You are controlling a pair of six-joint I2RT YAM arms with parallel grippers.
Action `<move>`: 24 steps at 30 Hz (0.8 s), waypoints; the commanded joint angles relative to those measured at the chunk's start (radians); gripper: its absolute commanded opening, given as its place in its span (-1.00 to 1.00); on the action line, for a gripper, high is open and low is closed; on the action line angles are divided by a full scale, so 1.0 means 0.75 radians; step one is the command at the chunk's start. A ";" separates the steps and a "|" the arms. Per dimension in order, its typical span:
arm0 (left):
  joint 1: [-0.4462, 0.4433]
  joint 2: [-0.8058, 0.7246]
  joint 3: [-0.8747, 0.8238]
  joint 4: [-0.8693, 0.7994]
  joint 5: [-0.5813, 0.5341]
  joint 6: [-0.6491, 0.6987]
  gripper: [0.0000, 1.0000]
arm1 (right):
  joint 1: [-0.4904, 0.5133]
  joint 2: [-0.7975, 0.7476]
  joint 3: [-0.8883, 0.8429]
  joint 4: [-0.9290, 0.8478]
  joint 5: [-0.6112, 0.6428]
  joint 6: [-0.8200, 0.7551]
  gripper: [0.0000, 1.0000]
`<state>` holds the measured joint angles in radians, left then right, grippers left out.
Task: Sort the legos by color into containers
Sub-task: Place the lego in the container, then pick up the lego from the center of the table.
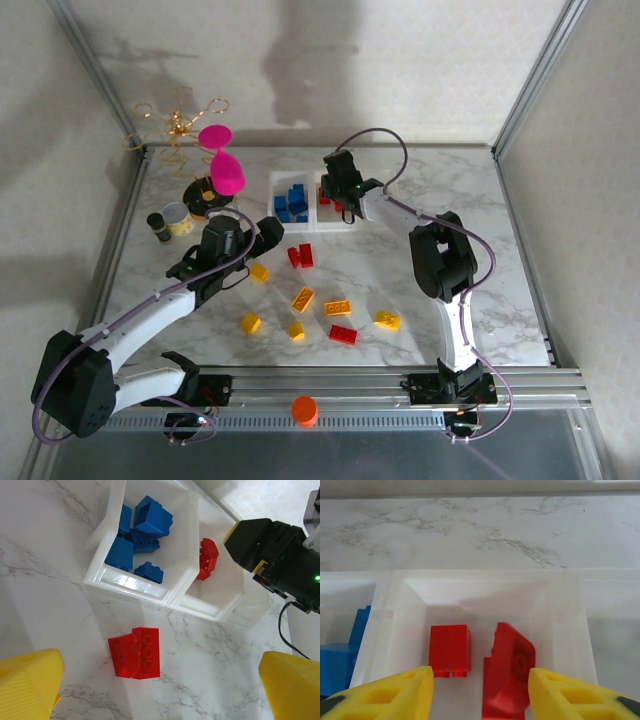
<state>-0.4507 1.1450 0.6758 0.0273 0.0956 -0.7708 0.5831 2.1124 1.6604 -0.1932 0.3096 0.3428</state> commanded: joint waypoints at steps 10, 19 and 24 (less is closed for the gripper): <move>-0.010 -0.040 -0.006 0.011 0.041 -0.015 0.99 | 0.103 -0.391 -0.411 0.067 -0.126 0.081 0.21; -0.009 -0.142 -0.084 -0.061 -0.011 -0.018 0.99 | 0.314 -0.479 -0.629 0.034 -0.075 0.122 0.36; -0.009 -0.188 -0.130 -0.085 -0.046 -0.038 0.99 | 0.397 -0.445 -0.687 0.025 -0.110 0.171 0.39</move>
<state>-0.4507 1.0294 0.6033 -0.0051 0.0978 -0.7860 0.8581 1.7855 1.1622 -0.1680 0.2306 0.4381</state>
